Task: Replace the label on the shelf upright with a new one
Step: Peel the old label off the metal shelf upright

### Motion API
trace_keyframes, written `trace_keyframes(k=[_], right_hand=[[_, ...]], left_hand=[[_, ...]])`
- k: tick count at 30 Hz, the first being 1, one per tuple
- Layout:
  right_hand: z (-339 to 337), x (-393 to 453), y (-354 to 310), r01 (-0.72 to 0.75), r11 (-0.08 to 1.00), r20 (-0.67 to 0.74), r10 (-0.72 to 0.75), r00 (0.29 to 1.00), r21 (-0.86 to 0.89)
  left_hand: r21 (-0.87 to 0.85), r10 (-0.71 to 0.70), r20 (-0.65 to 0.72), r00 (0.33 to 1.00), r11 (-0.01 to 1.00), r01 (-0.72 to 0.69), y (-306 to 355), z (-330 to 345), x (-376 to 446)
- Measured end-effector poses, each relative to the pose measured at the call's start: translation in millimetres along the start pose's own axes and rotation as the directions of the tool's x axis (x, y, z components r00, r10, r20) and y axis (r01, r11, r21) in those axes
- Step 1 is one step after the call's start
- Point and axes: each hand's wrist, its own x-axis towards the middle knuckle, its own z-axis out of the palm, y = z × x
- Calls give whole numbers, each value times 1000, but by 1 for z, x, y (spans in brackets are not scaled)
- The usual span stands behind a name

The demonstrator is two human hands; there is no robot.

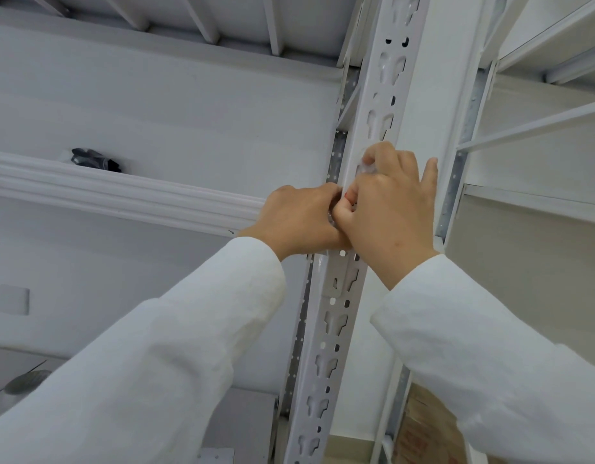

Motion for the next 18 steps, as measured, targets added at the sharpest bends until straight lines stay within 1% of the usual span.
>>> trace_keyframes(k=[3,6,9,12,15,18], right_hand=[[2,0,1,12,1000,-28,-12,1000,13],[7,1,5,42,997,-91,-36,995,59],[10,-1,8,59,986,-159,-34,987,158],[9,-4,10,48,969,-167,-7,986,243],[7,-6,10,58,968,-152,-21,988,243],[8,-5,10,72,976,-152,-40,988,206]], left_hand=[[4,2,10,1000,1000,-2,0,-1,0],[4,2,-1,1000,1000,-2,0,-1,-1],[7,4,-13,1000,1000,-4,0,-1,-2],[-2,-1,-15,1000,1000,1,-1,0,-1],[-3,-1,-22,1000,1000,1,-1,2,0],[-10,4,-24,1000,1000,-4,-1,2,0]])
